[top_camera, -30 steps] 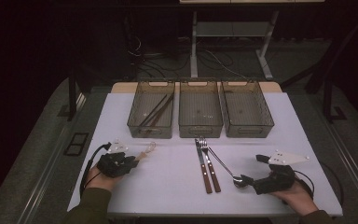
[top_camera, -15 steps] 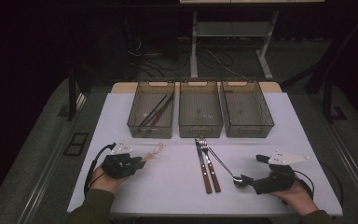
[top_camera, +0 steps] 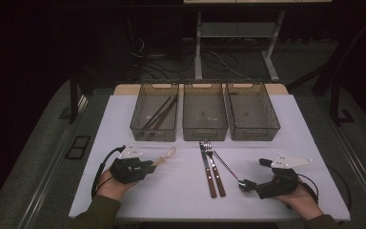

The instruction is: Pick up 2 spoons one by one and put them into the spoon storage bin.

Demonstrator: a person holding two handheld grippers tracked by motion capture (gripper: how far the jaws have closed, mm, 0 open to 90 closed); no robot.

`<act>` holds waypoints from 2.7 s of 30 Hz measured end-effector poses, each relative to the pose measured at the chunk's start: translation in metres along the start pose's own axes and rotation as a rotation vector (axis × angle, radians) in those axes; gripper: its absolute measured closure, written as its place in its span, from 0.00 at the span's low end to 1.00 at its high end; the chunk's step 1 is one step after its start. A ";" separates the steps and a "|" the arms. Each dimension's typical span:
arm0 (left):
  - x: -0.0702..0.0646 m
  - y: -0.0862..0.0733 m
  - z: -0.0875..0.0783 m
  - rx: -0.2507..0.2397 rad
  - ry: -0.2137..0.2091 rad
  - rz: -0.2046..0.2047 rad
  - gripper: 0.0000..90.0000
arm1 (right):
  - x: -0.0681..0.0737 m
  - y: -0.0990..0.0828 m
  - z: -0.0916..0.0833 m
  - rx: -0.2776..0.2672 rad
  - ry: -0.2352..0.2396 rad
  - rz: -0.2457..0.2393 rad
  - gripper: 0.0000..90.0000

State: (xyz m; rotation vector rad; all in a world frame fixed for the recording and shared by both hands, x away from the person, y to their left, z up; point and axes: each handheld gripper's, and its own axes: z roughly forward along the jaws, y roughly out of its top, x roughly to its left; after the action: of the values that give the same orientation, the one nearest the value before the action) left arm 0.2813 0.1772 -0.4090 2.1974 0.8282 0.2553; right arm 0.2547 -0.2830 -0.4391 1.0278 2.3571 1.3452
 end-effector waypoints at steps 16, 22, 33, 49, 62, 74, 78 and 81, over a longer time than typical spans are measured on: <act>-0.010 0.021 0.006 -0.054 -0.050 0.033 0.82 | -0.001 0.000 -0.001 -0.003 -0.005 0.003 0.01; -0.010 0.030 0.007 -0.073 -0.064 0.038 0.82 | -0.001 0.000 -0.002 -0.002 -0.005 0.005 0.01; -0.009 0.044 0.013 -0.099 -0.074 0.046 0.82 | -0.001 0.000 -0.002 -0.004 -0.006 0.007 0.01; -0.008 0.076 0.033 -0.128 -0.086 0.067 0.82 | -0.002 0.000 -0.003 -0.008 -0.011 0.012 0.01; -0.006 0.099 0.050 -0.145 -0.094 0.071 0.82 | -0.003 0.000 -0.003 -0.010 -0.009 0.016 0.01; -0.006 0.122 0.063 -0.169 -0.079 0.070 0.82 | -0.002 -0.001 -0.005 -0.018 -0.004 0.024 0.01; -0.002 0.132 0.069 -0.172 -0.074 0.073 0.82 | -0.002 0.000 -0.006 -0.021 -0.002 0.022 0.01; 0.001 0.141 0.074 -0.170 -0.067 0.076 0.82 | -0.002 0.000 -0.005 -0.018 -0.002 0.020 0.01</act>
State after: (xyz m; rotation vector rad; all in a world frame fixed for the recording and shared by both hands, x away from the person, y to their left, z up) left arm 0.3807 0.0640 -0.3588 2.0685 0.6625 0.2780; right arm 0.2529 -0.2879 -0.4367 1.0497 2.3345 1.3693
